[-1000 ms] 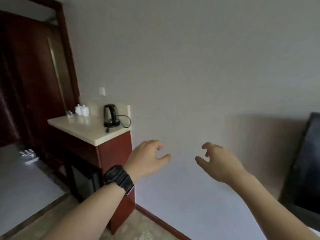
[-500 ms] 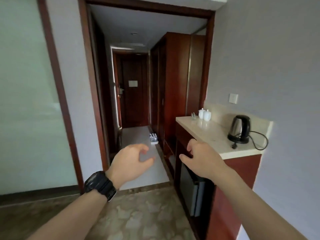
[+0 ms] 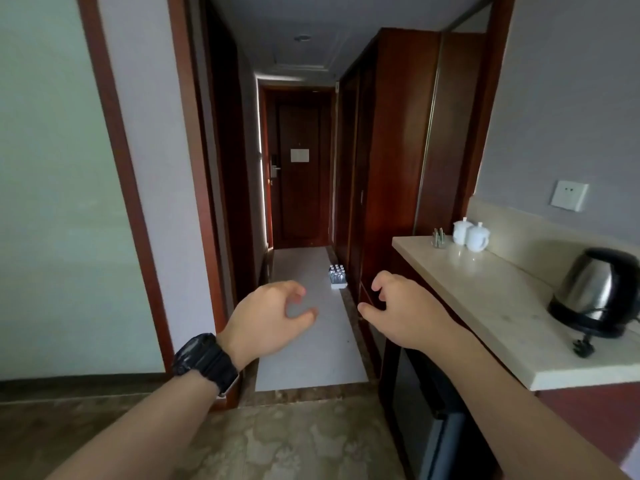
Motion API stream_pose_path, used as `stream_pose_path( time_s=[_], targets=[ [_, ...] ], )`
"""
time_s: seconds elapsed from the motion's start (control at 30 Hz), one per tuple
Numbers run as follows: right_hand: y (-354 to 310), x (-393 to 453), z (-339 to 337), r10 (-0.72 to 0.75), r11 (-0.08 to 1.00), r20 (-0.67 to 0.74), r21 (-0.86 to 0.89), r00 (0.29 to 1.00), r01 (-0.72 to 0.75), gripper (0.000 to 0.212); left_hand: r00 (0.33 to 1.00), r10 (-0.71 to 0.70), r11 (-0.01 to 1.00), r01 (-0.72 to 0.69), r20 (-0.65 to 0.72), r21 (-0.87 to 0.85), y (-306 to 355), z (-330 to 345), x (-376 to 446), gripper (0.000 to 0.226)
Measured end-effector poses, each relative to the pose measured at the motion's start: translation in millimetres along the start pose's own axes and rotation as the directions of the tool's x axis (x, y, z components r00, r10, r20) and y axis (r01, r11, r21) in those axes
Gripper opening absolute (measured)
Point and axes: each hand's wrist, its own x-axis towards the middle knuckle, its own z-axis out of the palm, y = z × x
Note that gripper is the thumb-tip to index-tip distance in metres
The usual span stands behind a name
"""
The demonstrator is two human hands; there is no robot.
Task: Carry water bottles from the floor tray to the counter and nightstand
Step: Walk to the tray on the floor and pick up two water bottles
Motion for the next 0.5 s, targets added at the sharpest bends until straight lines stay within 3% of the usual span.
stream_pose_path(
  time_s=[0.2,0.5],
  targets=[
    [67,155,23,-0.046,0.999,0.005,0.030,0.999,0.046,0.050,0.999,-0.034,0.999,0.034,-0.012,0.003,-14,39,145,0.049],
    [94,378,87,-0.111,0.992,0.062,0.069,0.992,0.107,0.046,0.988,-0.147,0.989,0.145,-0.043,-0.034,-100,69,329,0.050]
  ],
)
